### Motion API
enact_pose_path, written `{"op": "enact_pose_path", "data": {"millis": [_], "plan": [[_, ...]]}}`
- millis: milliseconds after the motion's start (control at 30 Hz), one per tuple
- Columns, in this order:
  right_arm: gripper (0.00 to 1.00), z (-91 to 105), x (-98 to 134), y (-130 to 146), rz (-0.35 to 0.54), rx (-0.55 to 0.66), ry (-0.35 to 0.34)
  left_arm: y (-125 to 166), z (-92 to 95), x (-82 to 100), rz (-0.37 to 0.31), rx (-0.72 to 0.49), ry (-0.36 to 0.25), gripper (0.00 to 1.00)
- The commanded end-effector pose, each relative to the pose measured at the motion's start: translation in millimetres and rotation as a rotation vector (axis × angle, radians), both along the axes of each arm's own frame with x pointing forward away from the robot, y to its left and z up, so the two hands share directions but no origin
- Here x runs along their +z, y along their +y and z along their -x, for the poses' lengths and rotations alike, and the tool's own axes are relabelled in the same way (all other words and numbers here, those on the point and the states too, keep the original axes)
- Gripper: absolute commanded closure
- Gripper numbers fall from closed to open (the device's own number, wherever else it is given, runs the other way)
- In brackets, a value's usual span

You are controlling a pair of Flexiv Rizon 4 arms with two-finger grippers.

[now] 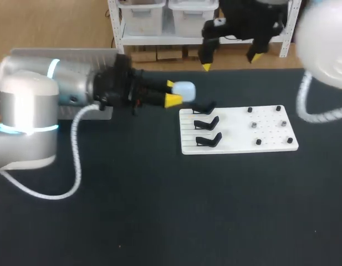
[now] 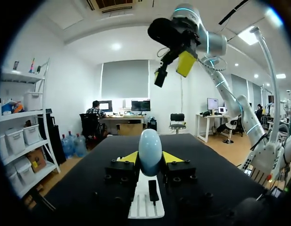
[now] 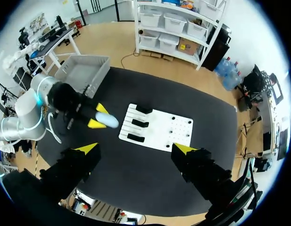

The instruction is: Pick up each earbud case from the left stands, insert the matching earbuds, close the lid, and place the case in the box.

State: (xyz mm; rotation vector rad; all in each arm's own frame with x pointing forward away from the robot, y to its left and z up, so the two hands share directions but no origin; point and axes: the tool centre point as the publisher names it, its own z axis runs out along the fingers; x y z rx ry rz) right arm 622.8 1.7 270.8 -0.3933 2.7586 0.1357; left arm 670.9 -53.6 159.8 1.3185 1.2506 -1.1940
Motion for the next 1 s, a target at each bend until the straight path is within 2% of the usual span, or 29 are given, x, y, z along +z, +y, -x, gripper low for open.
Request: {"op": "enact_pose_path", "data": {"millis": [33,100,167,367,467,600,833,1000], "plan": [[0.0,20.0,-3.5,-10.7,-0.068,-0.008,-0.2,48.6,20.3,25.5,-0.036,0.192,-0.029,1.0],[0.0,20.0,-3.5,-10.7,-0.068,-0.008,-0.2,74.7,10.6,29.2,-0.067,0.256,-0.033,1.0],[0.0,20.0,-3.5,-10.7,-0.068,-0.008,-0.2,103.6,-2.1,31.2,-0.066,0.329,-0.027,1.0],[0.0,20.0,-3.5,-10.7,-0.068,-0.008,-0.2,193.6,-54.6,16.9,-0.078,0.585,0.026,1.0],[0.0,20.0,-3.5,-10.7,-0.068,-0.008,-0.2,230.8,-84.2,13.3,-0.153,0.654,0.028,1.0],[0.0,20.0,-3.5,-10.7,-0.068,-0.008,-0.2,268.6,-121.9,11.5,-0.217,0.692,0.039,1.0],[0.0,20.0,-3.5,-10.7,-0.068,-0.008,-0.2,313.9,-177.5,2.2,-0.286,0.683,0.069,1.0],[0.0,20.0,-3.5,-10.7,-0.068,-0.008,-0.2,326.8,-201.9,-6.8,-0.32,0.637,0.091,1.0]]}}
